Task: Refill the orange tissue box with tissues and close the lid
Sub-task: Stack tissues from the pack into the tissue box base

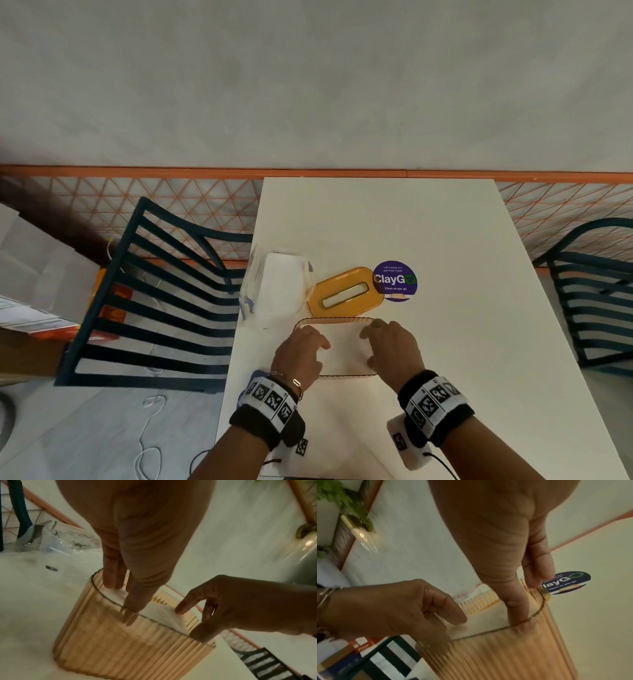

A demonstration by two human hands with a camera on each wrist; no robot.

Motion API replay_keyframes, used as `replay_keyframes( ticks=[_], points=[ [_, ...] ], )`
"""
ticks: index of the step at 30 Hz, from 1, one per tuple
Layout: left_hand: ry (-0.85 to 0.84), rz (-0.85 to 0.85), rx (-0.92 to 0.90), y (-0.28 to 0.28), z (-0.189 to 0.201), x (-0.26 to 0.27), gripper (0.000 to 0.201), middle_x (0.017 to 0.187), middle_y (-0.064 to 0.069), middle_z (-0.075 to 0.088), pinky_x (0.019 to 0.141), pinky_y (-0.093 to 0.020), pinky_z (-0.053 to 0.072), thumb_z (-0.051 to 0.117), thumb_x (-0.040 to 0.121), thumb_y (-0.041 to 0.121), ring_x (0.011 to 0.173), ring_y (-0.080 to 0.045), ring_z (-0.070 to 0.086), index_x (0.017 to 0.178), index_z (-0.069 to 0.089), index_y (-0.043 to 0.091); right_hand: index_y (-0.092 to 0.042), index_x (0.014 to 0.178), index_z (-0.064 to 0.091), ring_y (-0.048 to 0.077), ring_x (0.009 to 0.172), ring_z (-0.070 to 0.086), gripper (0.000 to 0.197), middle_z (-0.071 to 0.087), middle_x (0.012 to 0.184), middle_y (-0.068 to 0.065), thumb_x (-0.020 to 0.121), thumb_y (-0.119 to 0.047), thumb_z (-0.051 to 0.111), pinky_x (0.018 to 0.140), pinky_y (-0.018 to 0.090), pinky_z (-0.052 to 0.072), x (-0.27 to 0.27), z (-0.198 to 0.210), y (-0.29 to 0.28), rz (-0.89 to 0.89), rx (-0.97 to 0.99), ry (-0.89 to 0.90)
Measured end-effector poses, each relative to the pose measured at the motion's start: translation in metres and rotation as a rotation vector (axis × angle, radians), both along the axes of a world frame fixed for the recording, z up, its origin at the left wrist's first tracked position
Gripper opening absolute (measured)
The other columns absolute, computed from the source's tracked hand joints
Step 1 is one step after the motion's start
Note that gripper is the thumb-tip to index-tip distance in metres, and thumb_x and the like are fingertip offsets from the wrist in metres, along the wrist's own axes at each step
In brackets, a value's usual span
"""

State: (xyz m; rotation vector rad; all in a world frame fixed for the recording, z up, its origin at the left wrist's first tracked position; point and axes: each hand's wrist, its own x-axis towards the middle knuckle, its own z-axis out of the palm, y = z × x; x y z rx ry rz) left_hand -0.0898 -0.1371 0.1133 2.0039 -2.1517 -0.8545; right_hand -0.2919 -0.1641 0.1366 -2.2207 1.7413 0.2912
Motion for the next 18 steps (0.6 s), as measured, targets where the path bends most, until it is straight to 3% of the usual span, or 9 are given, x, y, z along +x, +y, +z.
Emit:
replay_keyframes(
  ticks=[4, 7, 10, 12, 14, 18],
  points=[
    [-0.069, -0.069, 0.082, -0.011, -0.01, -0.004, 0.043, 0.142, 0.004, 0.051, 0.106, -0.029, 0.048, 0.079, 0.085, 0.015, 0.137, -0.015, 0.044, 0.125, 0.067, 0.028, -0.024, 0.13, 0.065, 0.021, 0.108, 0.057, 0.041, 0.068, 0.122, -0.003, 0.09, -0.026, 0.072, 0.086, 0.031, 0.054, 0.001, -0.005, -0.003, 0.1, 0.025, 0.119],
    [-0.039, -0.059, 0.092, -0.02, -0.004, -0.003, 0.042, 0.138, 0.005, 0.056, 0.105, -0.03, 0.049, 0.077, 0.086, 0.016, 0.131, -0.015, 0.052, 0.125, 0.069, 0.028, -0.026, 0.13, 0.065, 0.019, 0.108, 0.057, 0.044, 0.068, 0.123, -0.005, 0.087, -0.028, 0.076, 0.086, 0.03, 0.052, -0.002, -0.009, -0.004, 0.06, 0.034, 0.049],
    [0.138, 0.194, 0.005, -0.034, 0.017, 0.015, 0.024, 0.115, 0.011, 0.073, 0.096, -0.03, 0.056, 0.074, 0.089, 0.027, 0.104, -0.007, 0.066, 0.113, 0.074, 0.031, -0.03, 0.121, 0.07, 0.015, 0.103, 0.062, 0.037, 0.069, 0.12, -0.009, 0.085, -0.029, 0.078, 0.082, 0.025, 0.049, -0.01, -0.008, -0.003, -0.097, -0.017, -0.148],
    [0.144, 0.371, -0.112, -0.052, 0.021, 0.036, 0.017, 0.105, 0.011, 0.075, 0.093, -0.033, 0.058, 0.071, 0.092, 0.027, 0.095, -0.006, 0.068, 0.109, 0.074, 0.028, -0.026, 0.113, 0.073, 0.015, 0.092, 0.067, 0.03, 0.07, 0.114, -0.007, 0.084, -0.022, 0.079, 0.076, 0.022, 0.05, -0.015, -0.007, -0.002, -0.233, -0.084, -0.281],
    [0.087, 0.507, -0.138, -0.073, 0.015, 0.059, 0.028, 0.115, 0.004, 0.073, 0.095, -0.038, 0.057, 0.071, 0.091, 0.027, 0.104, -0.013, 0.067, 0.119, 0.07, 0.024, -0.021, 0.113, 0.073, 0.018, 0.082, 0.069, 0.031, 0.07, 0.109, -0.002, 0.083, -0.013, 0.079, 0.072, 0.024, 0.052, -0.019, -0.012, -0.002, -0.362, -0.119, -0.407],
    [-0.024, 0.573, 0.096, -0.099, -0.003, 0.084, 0.072, 0.145, -0.013, 0.055, 0.108, -0.045, 0.048, 0.08, 0.084, 0.035, 0.134, -0.032, 0.051, 0.146, 0.05, 0.013, -0.019, 0.112, 0.073, 0.015, 0.08, 0.07, 0.026, 0.075, 0.103, -0.002, 0.087, -0.013, 0.075, 0.077, 0.028, 0.059, -0.026, -0.024, -0.007, -0.526, -0.015, -0.508]
  ],
)
